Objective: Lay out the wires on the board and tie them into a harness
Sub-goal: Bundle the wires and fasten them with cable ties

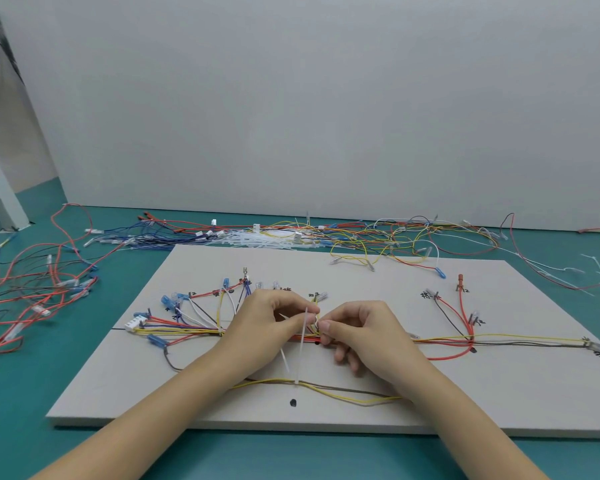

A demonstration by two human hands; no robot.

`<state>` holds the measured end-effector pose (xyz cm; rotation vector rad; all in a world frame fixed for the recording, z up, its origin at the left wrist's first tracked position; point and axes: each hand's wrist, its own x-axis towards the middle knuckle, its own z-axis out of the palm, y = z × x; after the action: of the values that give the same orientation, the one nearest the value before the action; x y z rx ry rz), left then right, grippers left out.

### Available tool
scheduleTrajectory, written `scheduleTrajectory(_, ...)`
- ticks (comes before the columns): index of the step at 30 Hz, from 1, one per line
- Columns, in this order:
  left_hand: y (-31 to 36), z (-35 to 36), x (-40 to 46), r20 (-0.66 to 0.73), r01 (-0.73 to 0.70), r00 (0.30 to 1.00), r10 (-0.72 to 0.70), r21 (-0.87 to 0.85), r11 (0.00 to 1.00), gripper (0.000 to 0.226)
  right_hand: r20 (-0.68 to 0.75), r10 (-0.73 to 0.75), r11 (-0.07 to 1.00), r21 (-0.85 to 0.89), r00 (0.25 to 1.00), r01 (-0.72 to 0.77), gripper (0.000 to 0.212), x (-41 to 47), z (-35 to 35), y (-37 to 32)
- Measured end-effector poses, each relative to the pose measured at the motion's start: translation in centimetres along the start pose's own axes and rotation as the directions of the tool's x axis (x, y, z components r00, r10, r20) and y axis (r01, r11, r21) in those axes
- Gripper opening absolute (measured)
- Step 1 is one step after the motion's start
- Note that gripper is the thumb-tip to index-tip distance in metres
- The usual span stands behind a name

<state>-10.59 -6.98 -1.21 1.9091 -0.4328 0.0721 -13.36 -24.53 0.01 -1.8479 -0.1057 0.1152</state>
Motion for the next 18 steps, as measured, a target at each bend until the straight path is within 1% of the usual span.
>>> scheduleTrajectory(6,-0.12,-0.01,-0.03,-0.002,0.003,1.0,-0.003,-0.009,1.0,0.01,0.015,0.014,1.0,0.015,1.0,-0.015,0.016,0.02,-0.1,0.17)
scheduleTrajectory(11,-0.25,0.03,0.03,0.006,-0.01,1.0,0.01,0.018,1.0,0.01,0.017,0.013,1.0,0.022,1.0,-0.014,0.017,0.04,-0.03,0.09)
scheduleTrajectory(18,-0.22,0.0,0.02,0.015,-0.014,1.0,0.013,0.037,0.999,0.01,-0.003,0.02,0.999,0.033,1.0,-0.019,0.016,-0.01,0.1,0.02)
